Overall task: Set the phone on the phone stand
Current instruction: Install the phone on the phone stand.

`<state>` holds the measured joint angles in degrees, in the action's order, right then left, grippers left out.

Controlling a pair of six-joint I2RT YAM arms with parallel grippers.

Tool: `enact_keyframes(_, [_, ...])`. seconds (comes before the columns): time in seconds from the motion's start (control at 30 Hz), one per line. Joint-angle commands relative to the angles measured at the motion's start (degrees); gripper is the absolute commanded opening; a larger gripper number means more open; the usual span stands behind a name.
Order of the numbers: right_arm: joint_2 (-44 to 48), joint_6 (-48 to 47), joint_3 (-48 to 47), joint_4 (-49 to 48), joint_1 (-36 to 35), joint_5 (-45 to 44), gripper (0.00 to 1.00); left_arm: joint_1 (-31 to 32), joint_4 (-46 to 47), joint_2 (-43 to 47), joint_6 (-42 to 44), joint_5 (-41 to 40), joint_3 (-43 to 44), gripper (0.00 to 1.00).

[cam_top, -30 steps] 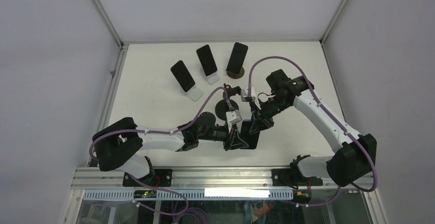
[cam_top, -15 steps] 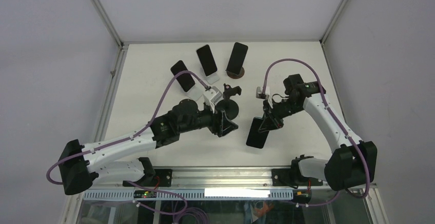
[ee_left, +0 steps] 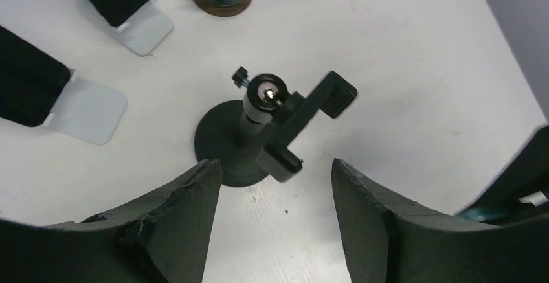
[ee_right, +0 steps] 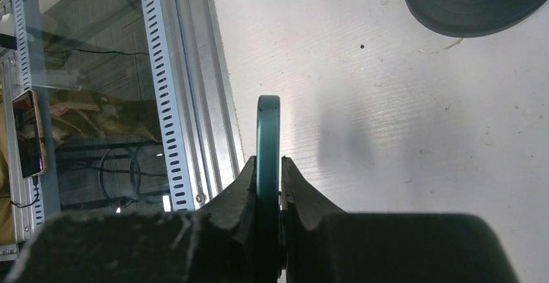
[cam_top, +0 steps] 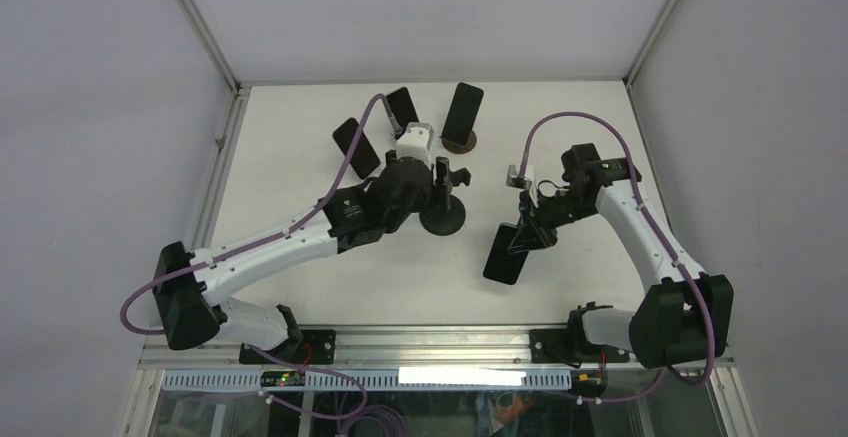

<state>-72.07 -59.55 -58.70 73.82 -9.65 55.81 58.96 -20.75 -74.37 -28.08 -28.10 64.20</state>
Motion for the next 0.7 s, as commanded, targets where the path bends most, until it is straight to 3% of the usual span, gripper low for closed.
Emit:
enact_keyframes(0.0, [0.5, -0.8, -1.0, 0.8, 0.8, 3.7, 0.0, 1.6, -8.7, -5.5, -4.3, -12.4, 8.3, 0.63])
enact_keyframes(0.43, [0.1, -1.0, -1.0, 0.9, 1.1, 4.0, 0.0, 3.0, -14.5, -12.1, -3.3, -12.9, 14.3, 0.46])
enact_keyframes(0.57, [0.2, -1.0, -1.0, 0.9, 1.2, 4.1, 0.0, 3.1, -14.5, -12.3, 4.4, -7.3, 14.6, 0.45])
enact_keyframes(0.67, [0.2, -1.0, -1.0, 0.9, 1.2, 4.1, 0.0, 2.4, -14.4, -12.0, 10.5, -2.2, 14.2, 0.38])
